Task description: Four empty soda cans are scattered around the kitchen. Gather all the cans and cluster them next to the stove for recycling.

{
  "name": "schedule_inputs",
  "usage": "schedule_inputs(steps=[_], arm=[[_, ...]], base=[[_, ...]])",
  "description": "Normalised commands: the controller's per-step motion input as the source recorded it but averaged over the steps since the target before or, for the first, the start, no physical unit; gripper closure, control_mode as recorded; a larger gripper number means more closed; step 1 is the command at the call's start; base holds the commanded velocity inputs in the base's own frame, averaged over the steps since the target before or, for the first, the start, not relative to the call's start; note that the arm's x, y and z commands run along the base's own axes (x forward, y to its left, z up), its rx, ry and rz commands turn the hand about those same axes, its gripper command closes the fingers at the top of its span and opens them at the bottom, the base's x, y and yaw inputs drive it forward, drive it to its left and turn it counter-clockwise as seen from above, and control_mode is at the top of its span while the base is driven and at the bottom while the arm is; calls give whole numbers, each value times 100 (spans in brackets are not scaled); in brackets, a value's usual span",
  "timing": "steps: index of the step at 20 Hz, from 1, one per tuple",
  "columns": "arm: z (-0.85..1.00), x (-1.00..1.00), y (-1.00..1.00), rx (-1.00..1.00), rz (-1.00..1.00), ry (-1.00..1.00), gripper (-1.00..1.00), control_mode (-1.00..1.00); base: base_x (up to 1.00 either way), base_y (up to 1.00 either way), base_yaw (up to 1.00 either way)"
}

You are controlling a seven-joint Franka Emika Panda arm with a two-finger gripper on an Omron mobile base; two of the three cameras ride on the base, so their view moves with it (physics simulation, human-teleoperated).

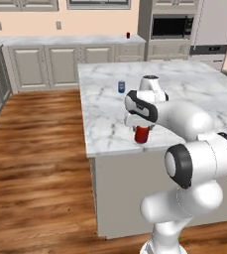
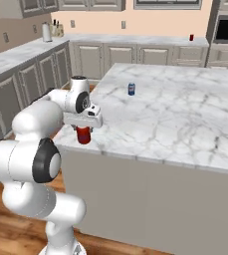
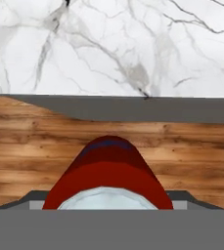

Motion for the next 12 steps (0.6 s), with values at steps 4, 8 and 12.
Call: schedule_inputs(steps=[4,8,12], arm=[[0,0,0,0,0,0,100,100],[0,0,0,0,0,0,100,100],[0,0,0,0,0,0,100,100]], base=[[-22,63,32],[-17,28,49],[-14,15,50]])
